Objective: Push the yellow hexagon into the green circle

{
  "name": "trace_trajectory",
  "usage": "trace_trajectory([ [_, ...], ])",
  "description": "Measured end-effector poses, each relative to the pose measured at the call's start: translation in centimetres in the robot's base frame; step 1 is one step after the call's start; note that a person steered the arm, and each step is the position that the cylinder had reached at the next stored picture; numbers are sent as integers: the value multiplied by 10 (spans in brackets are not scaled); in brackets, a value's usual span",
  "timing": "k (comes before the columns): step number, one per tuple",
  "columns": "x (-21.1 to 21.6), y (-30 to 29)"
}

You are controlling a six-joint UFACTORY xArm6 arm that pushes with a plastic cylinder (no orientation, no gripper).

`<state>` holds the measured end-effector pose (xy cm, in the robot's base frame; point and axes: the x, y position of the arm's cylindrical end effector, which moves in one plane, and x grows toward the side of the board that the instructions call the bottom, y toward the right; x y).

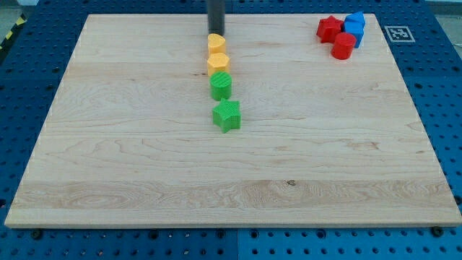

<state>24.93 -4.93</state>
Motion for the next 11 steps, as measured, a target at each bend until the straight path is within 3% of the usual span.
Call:
trace_trajectory([
  [2,11,-1],
  [9,126,47],
  [11,109,24],
])
